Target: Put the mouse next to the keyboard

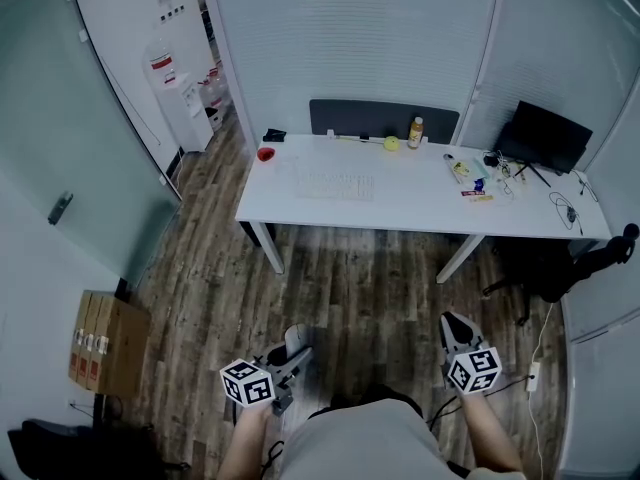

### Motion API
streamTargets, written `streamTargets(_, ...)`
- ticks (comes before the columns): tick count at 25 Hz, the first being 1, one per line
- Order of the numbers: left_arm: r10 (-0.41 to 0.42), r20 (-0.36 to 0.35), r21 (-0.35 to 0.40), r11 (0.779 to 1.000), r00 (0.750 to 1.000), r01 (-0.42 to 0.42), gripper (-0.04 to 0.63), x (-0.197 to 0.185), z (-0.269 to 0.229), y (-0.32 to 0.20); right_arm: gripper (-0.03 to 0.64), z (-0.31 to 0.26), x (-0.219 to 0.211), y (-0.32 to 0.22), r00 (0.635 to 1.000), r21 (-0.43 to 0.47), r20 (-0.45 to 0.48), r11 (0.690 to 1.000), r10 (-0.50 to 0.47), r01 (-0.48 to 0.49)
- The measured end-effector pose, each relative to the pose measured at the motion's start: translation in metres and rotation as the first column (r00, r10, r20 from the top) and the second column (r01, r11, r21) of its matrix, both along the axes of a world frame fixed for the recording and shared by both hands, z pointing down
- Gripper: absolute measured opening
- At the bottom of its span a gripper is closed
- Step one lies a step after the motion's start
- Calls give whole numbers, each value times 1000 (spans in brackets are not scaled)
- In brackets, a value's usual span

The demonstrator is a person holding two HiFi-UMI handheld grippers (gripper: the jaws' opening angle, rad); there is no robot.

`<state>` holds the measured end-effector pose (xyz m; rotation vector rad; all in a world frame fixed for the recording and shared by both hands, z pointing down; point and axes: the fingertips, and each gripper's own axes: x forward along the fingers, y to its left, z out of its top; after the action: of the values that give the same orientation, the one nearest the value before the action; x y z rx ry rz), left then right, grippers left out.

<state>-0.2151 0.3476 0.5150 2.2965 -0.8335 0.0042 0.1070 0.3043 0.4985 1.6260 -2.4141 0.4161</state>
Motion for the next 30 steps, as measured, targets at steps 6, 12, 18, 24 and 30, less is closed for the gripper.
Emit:
streamTargets(6, 3, -6, -7, 1000, 1000, -3, 144, 1, 2, -11, 44, 4, -4, -6, 1000, -16, -7, 1000, -9, 9)
streamTargets(12, -3, 1, -16, 1000, 1000, 3, 144, 11, 6, -36, 44, 12, 2, -36, 999, -19, -4, 999, -33, 33)
streamTargets(18, -31, -5, -20, 999, 1000, 31, 144, 25, 11, -68, 44, 17, 9, -82, 998, -31, 1, 997, -65, 65)
streamTargets(24, -53, 1, -19, 998, 999, 53, 144, 39, 10, -107, 44, 22, 19, -130, 995, -45, 6, 994, -102, 103)
streamTargets(30, -83, 21, -28, 996, 996, 84, 144, 55, 11, -143, 44, 29, 32, -171, 988, -59, -6, 987, -151, 150)
